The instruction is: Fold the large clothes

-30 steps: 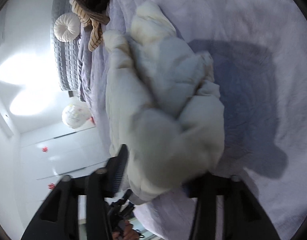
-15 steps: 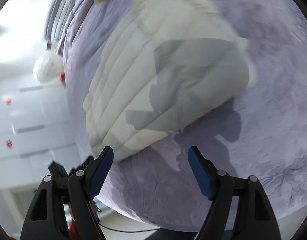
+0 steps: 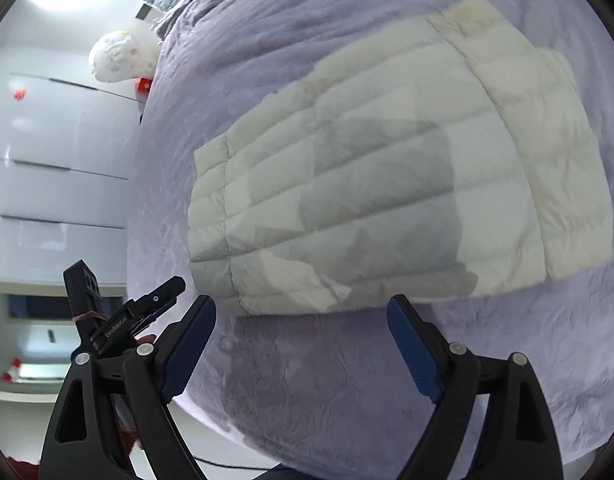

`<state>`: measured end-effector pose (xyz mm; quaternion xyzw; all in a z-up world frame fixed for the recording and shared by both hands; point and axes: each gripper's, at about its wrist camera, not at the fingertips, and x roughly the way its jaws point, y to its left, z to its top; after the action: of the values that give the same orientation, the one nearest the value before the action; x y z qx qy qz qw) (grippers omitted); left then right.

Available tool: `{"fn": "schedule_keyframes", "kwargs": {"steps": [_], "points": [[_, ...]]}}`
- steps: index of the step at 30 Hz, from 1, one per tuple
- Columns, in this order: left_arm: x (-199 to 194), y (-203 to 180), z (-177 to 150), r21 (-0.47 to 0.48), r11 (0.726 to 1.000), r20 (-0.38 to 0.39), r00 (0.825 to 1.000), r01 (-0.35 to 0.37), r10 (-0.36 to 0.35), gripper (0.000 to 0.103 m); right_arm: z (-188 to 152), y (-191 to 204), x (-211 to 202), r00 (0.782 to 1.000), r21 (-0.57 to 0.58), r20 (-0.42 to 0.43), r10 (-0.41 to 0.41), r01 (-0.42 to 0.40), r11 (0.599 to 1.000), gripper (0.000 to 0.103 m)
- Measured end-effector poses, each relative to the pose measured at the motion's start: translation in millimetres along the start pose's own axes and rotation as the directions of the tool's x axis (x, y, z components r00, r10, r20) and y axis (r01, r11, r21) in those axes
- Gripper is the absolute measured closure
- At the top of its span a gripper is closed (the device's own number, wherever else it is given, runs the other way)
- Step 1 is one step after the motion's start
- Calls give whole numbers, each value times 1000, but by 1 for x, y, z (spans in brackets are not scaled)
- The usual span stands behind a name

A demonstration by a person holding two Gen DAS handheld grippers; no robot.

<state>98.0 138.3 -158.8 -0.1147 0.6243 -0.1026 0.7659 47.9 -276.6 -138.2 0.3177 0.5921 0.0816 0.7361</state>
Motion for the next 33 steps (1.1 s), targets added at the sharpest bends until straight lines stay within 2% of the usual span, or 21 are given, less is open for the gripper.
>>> {"fn": "schedule_keyframes", "kwargs": {"steps": [4,8,10,16,20,24,25,27,28,30,33], "points": [[4,7,3,8,1000,-1,1000,-26,26,0,4,19,-2,998,-74,35,-57,59,995,13],[8,14,5,14,999,-3,999,-42,42,0,11,32,1,984,-165,43,-174,179,970,13],[12,18,6,15,1000,-20,999,-24,25,0,17,35,3,973,-199,42,-227,231,952,13],[13,22,12,25,1000,-3,1000,-14,14,0,30,32,4,958,-206,39,-286,287,935,13],[15,30,24,-12,996,13,996,91,-91,0,38,29,15,958,-200,-4,-287,281,939,13],[24,41,38,-85,970,4,974,227,-227,0,48,28,25,958,-197,1,-287,282,939,13],[29,44,42,-100,960,-6,964,262,-264,0,50,27,27,959,-198,9,-284,280,939,17],[36,49,46,-119,944,-21,950,308,-313,0,54,27,31,962,-206,15,-272,269,941,59],[42,51,49,-128,935,-28,941,332,-338,0,57,27,36,961,-208,8,-277,272,939,89],[50,48,53,-135,923,-39,929,359,-367,0,61,23,46,964,-211,-4,-266,259,943,91],[66,49,57,-157,880,-70,884,447,-462,0,65,17,67,970,-233,-21,-241,230,945,91]]}}
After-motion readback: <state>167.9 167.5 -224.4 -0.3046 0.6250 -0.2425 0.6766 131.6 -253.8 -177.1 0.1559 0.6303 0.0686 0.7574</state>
